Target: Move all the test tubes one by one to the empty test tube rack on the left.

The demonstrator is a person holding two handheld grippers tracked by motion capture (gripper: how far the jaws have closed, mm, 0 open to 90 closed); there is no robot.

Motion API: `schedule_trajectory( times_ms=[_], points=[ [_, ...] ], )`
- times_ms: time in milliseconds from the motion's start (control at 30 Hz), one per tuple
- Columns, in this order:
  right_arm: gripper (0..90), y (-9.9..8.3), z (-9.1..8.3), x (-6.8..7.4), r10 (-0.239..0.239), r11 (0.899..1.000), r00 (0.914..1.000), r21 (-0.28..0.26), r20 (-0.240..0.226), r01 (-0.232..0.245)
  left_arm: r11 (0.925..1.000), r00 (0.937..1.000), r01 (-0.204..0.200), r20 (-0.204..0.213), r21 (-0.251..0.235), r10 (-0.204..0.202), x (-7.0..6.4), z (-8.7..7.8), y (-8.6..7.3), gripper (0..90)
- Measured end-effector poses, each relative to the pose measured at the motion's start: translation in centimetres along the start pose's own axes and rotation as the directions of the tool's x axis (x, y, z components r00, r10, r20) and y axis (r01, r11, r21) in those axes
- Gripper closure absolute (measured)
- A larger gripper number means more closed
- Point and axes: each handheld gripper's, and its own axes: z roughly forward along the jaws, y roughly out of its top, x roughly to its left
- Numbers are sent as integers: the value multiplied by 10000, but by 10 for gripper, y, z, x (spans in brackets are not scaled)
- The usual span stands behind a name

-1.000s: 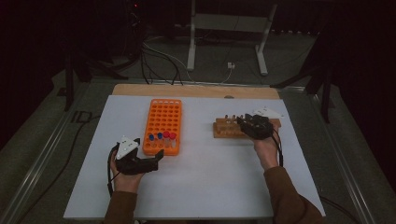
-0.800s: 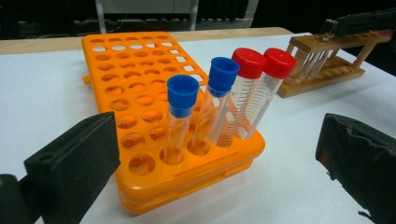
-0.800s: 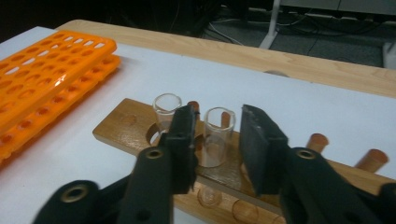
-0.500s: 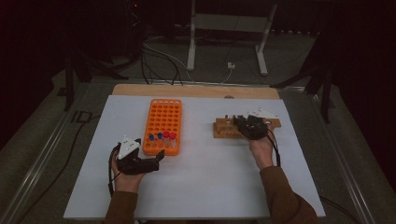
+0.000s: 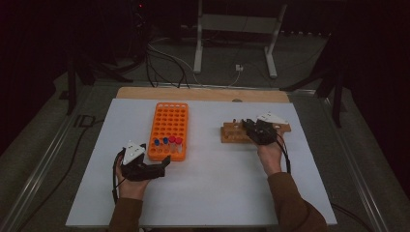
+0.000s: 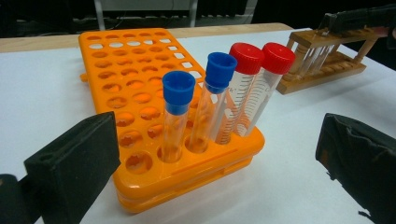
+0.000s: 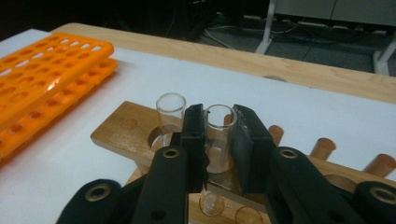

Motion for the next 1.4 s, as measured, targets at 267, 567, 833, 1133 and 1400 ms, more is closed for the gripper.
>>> schedule_trajectory(
  times_ms=[267, 567, 833, 1133, 1400],
  points=[
    [759, 9, -15, 1, -275, 9983, 9996, -507, 103, 280, 10000, 10000, -35, 19, 7, 35, -1, 1, 0, 6],
    [759, 18, -31, -2, -1, 9942, 10000, -1079, -86, -8, 10000, 9999, -86, 54, 40, 85, -1, 1, 0, 6],
    [759, 30, -50, -2, -68, 9871, 9997, -1599, -233, 30, 9997, 9996, -236, 127, 34, 236, -4, 1, 1, 5],
    [759, 34, -64, 3, -511, 9888, 9954, -1444, -814, 390, 9964, 9961, -810, 325, -233, 817, -16, -5, 11, 6],
    [757, 30, -72, 10, -728, 9924, 9883, -1084, -1340, 584, 9933, 9919, -1038, 681, -511, 1071, -30, -10, 24, 6]
  ],
)
